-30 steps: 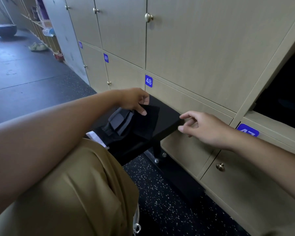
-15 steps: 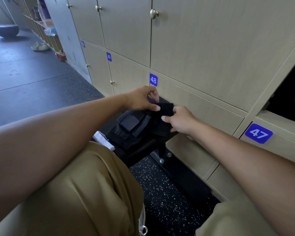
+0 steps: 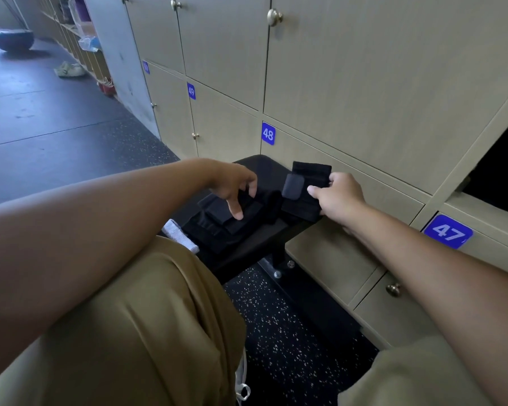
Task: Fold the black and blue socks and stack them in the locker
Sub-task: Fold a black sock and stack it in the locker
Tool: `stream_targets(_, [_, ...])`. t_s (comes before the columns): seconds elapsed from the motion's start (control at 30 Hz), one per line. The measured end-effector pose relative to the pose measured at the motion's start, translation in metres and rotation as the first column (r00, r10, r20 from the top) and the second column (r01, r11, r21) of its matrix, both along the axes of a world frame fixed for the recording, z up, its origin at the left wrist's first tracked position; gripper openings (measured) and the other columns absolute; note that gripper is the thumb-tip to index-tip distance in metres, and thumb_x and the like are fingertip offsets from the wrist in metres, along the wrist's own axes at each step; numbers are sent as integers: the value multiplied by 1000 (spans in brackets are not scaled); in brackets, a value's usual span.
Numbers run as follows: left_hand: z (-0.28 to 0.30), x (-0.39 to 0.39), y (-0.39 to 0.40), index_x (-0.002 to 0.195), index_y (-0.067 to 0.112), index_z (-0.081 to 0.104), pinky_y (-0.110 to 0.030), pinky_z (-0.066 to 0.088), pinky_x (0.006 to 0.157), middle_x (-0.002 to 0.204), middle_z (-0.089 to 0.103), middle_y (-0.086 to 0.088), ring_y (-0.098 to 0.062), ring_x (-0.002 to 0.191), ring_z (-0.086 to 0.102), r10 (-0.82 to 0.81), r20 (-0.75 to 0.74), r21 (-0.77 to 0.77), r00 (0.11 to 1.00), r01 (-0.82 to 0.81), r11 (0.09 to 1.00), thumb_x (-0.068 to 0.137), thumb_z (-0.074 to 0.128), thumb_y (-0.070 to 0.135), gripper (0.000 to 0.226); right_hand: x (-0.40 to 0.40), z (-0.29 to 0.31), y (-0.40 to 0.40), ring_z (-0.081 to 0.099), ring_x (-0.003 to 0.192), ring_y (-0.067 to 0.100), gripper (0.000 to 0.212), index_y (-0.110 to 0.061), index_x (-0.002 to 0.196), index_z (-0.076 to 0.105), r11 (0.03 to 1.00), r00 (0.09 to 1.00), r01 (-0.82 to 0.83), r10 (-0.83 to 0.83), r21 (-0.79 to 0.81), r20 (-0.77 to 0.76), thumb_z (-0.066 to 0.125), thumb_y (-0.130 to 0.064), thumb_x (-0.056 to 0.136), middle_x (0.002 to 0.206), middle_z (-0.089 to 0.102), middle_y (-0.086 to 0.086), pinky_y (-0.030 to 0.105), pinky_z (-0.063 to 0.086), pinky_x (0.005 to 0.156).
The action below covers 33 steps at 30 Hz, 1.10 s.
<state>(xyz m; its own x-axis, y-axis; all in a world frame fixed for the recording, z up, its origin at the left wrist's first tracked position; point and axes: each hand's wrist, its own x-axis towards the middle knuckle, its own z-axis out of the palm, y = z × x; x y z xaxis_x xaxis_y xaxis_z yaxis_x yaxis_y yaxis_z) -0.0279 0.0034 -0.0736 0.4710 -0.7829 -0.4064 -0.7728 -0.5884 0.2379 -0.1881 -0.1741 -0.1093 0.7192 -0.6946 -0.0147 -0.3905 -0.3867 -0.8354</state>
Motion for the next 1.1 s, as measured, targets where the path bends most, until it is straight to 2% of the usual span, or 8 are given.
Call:
stream_targets(0.17, [7, 2, 6, 108, 27, 62, -42, 39, 97, 114, 57, 5, -25, 115, 42, -21, 174, 27, 985, 16, 1000, 76, 85, 45, 44, -13, 9, -7, 71, 87, 31, 11, -13, 90, 67, 999, 999, 19, -18, -28, 42, 70, -23, 86, 92, 73, 5, 50, 60, 83])
stream_targets(0.23, [13, 3, 8, 97, 27, 60, -38, 42, 90, 110, 60, 2, -25, 108, 50, -15, 138, -5, 990, 16, 1000, 77, 86, 41, 36, -21, 11, -12, 72, 88, 31, 11, -15, 86, 67, 1000, 998, -10, 11, -6, 67, 70, -25, 82, 91, 74, 3, 53, 60, 83])
stream_targets(0.37, [33, -5, 10, 81, 23, 57, -31, 43, 71, 83, 65, 5, -20, 79, 59, -37, 38, -65, 999, 39, 997, 77, 88, 30, 32, -42, 23, -19, 72, 94, 31, 14, -14, 88, 67, 998, 993, -60, 59, 5, 98, 71, -25, 83, 93, 76, 5, 56, 58, 86])
stream_targets(0.5, [52, -19, 7, 93, 13, 58, -30, 50, 67, 95, 74, 1, -22, 87, 69, -45, -23, -143, 999, 42, 989, 82, 84, 31, 33, -65, 38, -23, 73, 94, 22, 5, -21, 92, 67, 992, 981, -117, 109, 39, 163, 68, -16, 94, 100, 76, 3, 47, 59, 89])
stream_targets(0.6, [58, -30, 2, 96, 16, 55, -27, 46, 64, 94, 68, 6, -17, 85, 66, -57, -36, -195, 998, 49, 980, 86, 79, 35, 31, -86, 52, -23, 72, 77, 6, 15, -23, 94, 65, 983, 962, -157, 130, 97, 239, 62, -9, 99, 99, 75, 1, 24, 61, 64])
stream_targets(0.67, [57, -37, -2, 106, 16, 58, -27, 50, 69, 101, 64, 7, -13, 89, 63, -53, -52, -232, 997, 40, 972, 89, 75, 40, 33, -100, 59, -23, 72, 73, -1, 15, -22, 99, 64, 980, 956, -163, 128, 113, 264, 59, -9, 101, 98, 74, -3, 17, 56, 56])
stream_targets(0.9, [50, -63, -23, 103, 14, 61, -42, 54, 88, 101, 69, -5, -24, 96, 68, -35, -142, -369, 989, -20, 929, 92, 70, 47, 36, -142, 81, -26, 71, 74, -3, 13, -20, 105, 66, 985, 949, -103, 54, 142, 310, 58, -10, 101, 96, 76, -5, 12, 50, 53])
stream_targets(1.1, [49, -94, -46, 101, 14, 63, -32, 56, 77, 96, 72, -6, -18, 84, 71, -3, -422, -499, 907, -229, 836, 92, 71, 45, 33, -172, 99, -33, 75, 87, 8, 17, -20, 110, 68, 981, 929, -72, 1, 179, 371, 60, -9, 100, 98, 79, -4, 15, 54, 60])
